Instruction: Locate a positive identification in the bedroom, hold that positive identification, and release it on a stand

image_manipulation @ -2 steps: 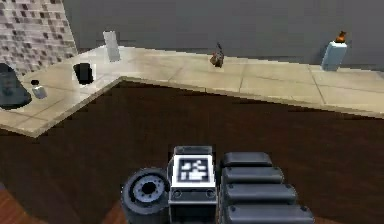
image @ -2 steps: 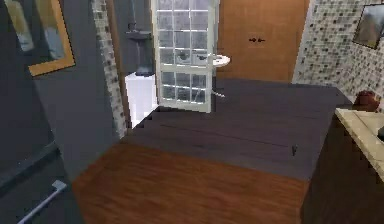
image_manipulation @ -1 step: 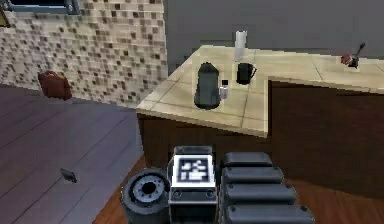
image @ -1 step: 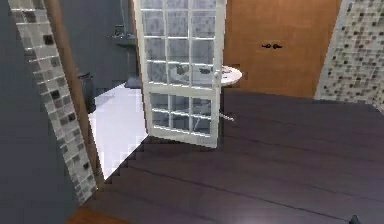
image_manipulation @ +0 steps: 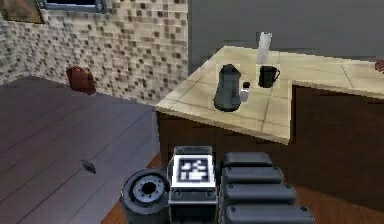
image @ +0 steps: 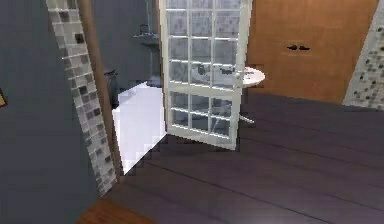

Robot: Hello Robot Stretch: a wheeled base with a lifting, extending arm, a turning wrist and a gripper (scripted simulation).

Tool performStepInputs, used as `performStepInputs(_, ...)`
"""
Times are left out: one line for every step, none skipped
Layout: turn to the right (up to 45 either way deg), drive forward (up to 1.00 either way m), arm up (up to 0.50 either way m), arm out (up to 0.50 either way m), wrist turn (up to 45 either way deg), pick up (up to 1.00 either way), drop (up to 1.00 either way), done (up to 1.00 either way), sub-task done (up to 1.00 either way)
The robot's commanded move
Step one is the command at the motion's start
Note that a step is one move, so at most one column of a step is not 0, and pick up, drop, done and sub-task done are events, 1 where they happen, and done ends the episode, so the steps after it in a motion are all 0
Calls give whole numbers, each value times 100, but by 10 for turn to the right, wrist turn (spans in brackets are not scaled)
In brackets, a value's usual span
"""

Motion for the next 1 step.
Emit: performStepInputs(0,100,0,0,0,0,0,0,0)
